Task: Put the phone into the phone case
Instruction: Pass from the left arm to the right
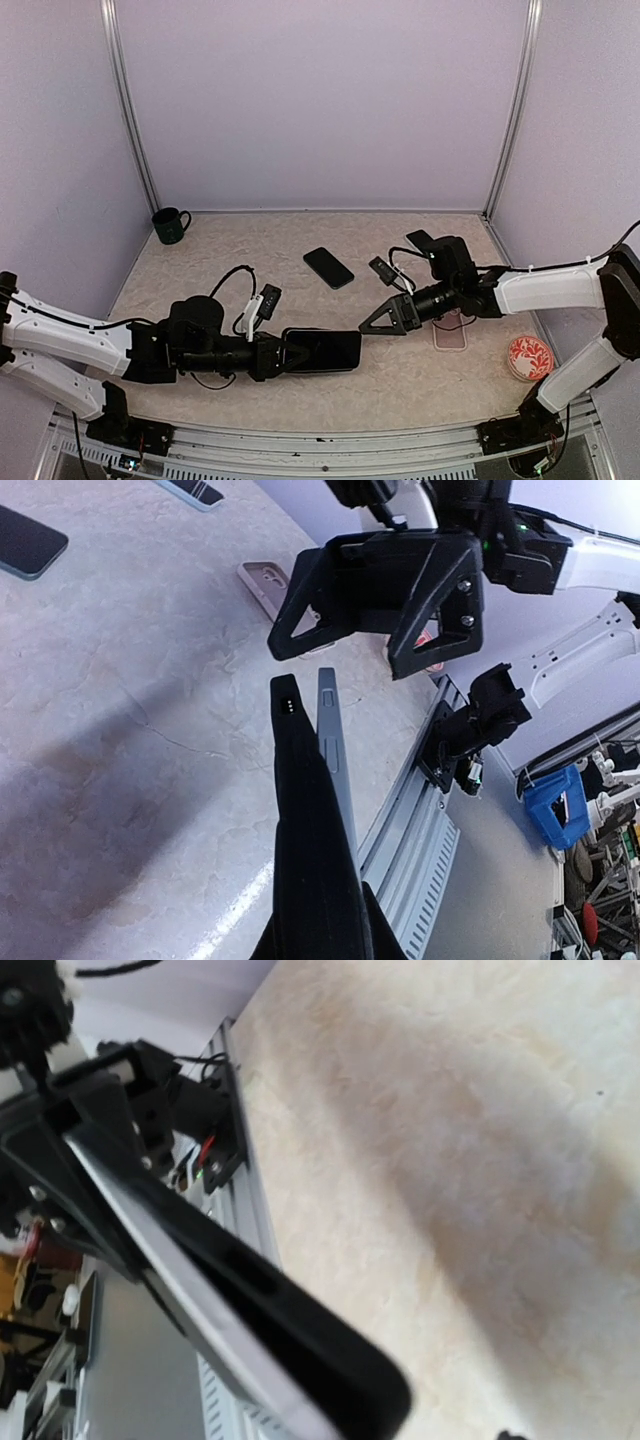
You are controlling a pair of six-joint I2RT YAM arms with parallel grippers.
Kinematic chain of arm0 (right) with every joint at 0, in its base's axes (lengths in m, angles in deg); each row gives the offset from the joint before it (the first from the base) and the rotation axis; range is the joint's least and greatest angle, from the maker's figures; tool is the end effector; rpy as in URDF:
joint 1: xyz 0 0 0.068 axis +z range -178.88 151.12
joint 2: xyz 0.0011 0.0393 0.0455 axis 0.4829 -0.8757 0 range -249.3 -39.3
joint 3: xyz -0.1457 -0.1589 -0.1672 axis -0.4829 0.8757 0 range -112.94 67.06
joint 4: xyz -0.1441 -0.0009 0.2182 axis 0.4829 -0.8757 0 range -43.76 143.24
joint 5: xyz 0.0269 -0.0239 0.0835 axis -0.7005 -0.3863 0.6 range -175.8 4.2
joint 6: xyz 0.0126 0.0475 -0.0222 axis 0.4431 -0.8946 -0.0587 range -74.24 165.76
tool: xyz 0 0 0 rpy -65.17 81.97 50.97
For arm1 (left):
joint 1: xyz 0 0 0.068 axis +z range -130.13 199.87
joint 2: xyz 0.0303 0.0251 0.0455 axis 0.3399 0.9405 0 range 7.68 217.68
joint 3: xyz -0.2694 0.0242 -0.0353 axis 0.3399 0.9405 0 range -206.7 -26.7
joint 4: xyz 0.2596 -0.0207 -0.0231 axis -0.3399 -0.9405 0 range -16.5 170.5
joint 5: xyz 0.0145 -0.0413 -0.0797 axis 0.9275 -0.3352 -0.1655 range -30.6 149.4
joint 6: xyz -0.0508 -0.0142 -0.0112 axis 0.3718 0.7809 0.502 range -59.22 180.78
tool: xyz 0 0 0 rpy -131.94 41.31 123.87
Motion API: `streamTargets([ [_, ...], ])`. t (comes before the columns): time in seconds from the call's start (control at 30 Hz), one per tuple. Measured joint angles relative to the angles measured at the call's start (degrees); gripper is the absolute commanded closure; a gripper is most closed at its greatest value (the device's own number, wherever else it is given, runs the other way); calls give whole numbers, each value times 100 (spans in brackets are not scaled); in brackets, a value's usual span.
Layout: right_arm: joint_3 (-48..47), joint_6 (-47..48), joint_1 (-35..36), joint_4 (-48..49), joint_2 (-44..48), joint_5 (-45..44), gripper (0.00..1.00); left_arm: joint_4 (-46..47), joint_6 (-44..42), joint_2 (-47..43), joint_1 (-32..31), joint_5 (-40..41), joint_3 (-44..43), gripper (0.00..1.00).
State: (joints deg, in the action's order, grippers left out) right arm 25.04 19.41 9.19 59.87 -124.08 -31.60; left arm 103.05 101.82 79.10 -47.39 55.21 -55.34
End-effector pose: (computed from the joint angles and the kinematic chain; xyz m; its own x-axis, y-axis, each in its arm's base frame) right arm 0.2131 0.2035 0.1982 -0.8049 -0.3005 -0.5117 -0.5794 0.2120 0.7870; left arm 0.0978 -0.2400 0.2034 -0.7221 0.0291 -0.6912 0.6260 0.4526 -0.6350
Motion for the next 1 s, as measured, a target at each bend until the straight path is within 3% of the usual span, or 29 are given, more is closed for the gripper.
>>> streamTargets([
  [0.17, 299, 120, 0, 138, 302, 247, 18, 4, -348, -389, -98, -101, 2, 100],
  [0.43, 525, 118, 236, 857, 861, 660, 21, 398, -562, -1139, -105, -437, 245, 100],
  [0.7, 535, -225, 907, 1958, 728, 1196, 32, 743, -603, -1211, -103, -789, 289, 100],
  [0.9, 686, -721, 1045, 3014, 748, 1569, 47, 905, -603, -1217, -105, -953, 317, 100],
  [1.0, 726, -931, 1086, 3373, 763, 1672, 49, 1027, -599, -1274, -136, -1021, 343, 100],
])
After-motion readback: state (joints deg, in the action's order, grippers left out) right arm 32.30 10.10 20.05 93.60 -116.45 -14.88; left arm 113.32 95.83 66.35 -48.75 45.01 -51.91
